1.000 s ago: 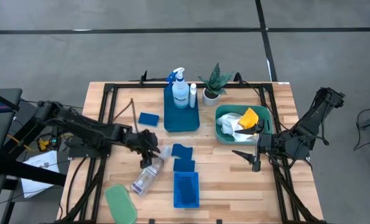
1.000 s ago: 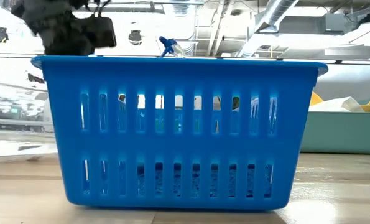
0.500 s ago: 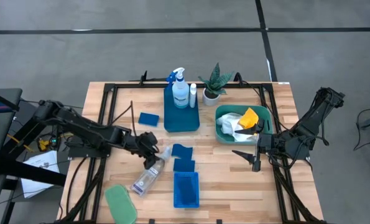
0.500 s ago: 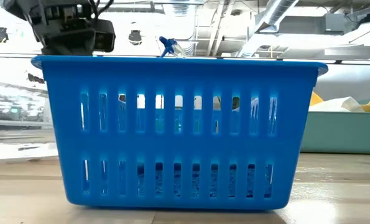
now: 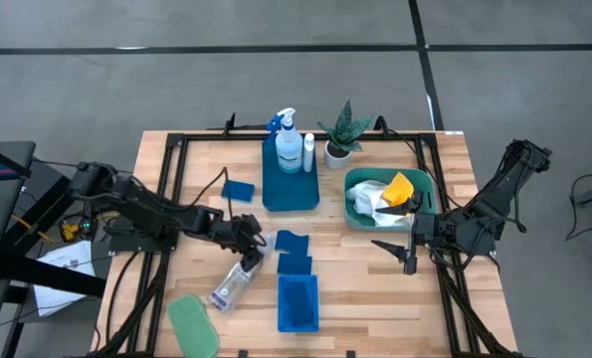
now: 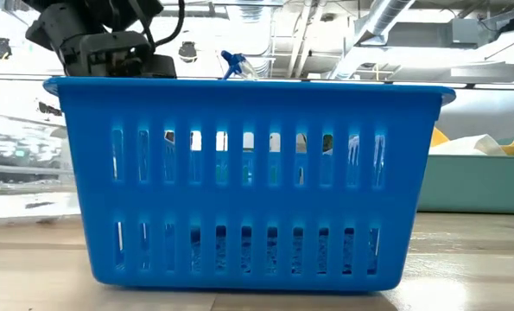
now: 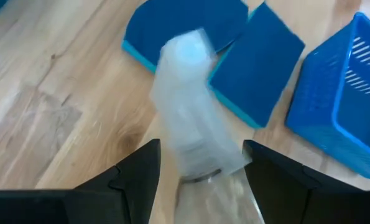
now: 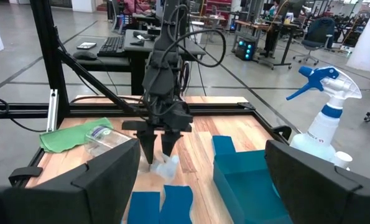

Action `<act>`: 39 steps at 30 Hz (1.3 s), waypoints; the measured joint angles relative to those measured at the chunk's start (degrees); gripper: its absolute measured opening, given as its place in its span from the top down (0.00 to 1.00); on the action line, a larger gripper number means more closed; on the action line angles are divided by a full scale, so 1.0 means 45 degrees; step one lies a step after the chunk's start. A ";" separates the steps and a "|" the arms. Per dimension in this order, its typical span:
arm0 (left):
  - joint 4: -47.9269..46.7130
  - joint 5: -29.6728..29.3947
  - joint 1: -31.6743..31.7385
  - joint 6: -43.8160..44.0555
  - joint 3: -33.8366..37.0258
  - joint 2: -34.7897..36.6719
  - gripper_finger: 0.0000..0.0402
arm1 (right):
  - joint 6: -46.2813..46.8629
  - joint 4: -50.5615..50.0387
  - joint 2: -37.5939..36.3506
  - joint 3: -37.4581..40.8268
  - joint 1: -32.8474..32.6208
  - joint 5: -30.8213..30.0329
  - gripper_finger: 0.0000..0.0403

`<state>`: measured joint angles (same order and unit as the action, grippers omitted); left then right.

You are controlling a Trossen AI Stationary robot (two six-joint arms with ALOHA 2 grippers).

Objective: Pick & Place Kitchen Items
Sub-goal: Put the transparent spray bottle into the blue bin

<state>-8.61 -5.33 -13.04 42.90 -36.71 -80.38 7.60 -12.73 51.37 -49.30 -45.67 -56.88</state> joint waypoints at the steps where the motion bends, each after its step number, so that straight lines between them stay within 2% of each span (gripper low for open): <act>1: 0.0086 -0.0002 0.0000 -0.0092 0.0002 -0.0014 0.44 | 0.0000 -0.0001 0.0000 0.0000 0.0000 0.0000 0.17; 7: 0.0193 -0.0070 0.0000 -0.0137 0.0005 -0.0009 0.44 | 0.0000 -0.0019 0.0000 0.0000 0.0000 0.0000 0.17; 17: 0.1103 -0.0078 0.0082 -0.0430 -0.0195 -0.1520 0.44 | 0.0011 -0.0015 0.0000 0.0000 0.0000 -0.0005 0.17; 29: -0.0623 0.0646 0.0491 -0.1245 -0.1029 -0.1787 0.50 | 0.0015 -0.0024 0.0000 0.0000 0.0000 -0.0010 0.17; 39: -0.0881 0.1422 0.0486 -0.1824 -0.1035 -0.1787 0.57 | 0.0000 -0.0029 0.0000 0.0000 0.0000 -0.0005 0.17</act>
<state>-12.57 1.07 -10.85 34.69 -41.36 -88.42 7.59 -12.86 51.37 -49.30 -45.67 -56.90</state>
